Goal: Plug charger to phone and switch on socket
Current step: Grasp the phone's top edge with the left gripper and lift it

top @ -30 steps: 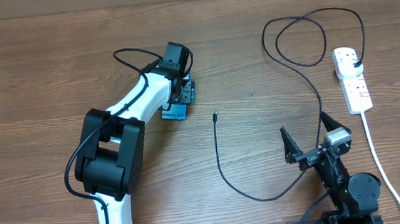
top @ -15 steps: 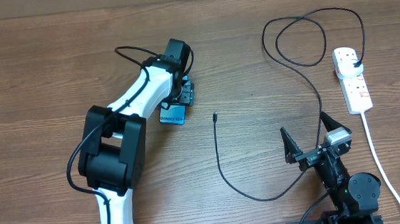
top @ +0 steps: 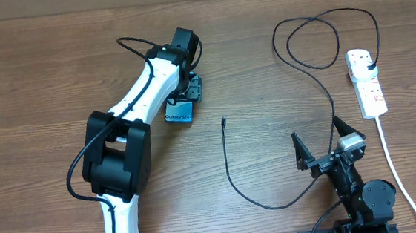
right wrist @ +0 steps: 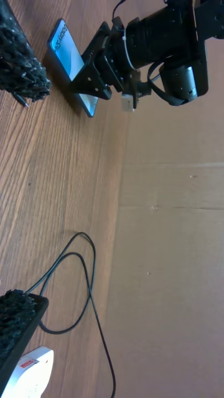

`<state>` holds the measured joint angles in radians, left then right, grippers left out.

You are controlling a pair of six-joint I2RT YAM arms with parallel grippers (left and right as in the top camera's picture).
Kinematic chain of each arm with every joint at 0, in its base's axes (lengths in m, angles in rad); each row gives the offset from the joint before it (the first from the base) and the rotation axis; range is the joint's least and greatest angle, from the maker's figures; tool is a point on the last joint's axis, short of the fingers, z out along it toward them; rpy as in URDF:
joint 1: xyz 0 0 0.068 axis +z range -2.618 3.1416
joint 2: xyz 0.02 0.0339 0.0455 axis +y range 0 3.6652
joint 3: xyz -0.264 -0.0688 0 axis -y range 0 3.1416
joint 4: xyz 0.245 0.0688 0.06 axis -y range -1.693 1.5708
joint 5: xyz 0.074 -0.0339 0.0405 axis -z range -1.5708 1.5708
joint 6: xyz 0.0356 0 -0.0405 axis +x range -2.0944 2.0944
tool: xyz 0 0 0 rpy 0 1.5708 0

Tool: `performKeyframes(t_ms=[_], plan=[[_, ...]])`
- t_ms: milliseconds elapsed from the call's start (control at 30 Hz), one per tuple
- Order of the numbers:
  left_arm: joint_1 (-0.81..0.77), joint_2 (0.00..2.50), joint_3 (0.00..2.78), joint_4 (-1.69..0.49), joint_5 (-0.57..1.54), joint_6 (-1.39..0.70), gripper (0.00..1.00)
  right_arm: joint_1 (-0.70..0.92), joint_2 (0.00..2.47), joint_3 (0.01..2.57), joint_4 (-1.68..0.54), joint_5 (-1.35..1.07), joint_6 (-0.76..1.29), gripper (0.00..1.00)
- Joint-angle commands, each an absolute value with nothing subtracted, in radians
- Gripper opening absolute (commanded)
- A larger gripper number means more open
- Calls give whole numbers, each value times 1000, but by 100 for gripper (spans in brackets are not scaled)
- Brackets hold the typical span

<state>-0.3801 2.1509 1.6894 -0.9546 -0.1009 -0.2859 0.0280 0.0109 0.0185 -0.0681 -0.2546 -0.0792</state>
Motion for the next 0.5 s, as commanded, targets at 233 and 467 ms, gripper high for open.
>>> performKeyframes(t_ms=[233,467], plan=[[-384,2152,1795,-1070,155,-342,33,35,3,8,-62,-245,-83,100],[-366,2152,1878,-1152,178,-348,66,35,3,8,-62,-245,-83,100]])
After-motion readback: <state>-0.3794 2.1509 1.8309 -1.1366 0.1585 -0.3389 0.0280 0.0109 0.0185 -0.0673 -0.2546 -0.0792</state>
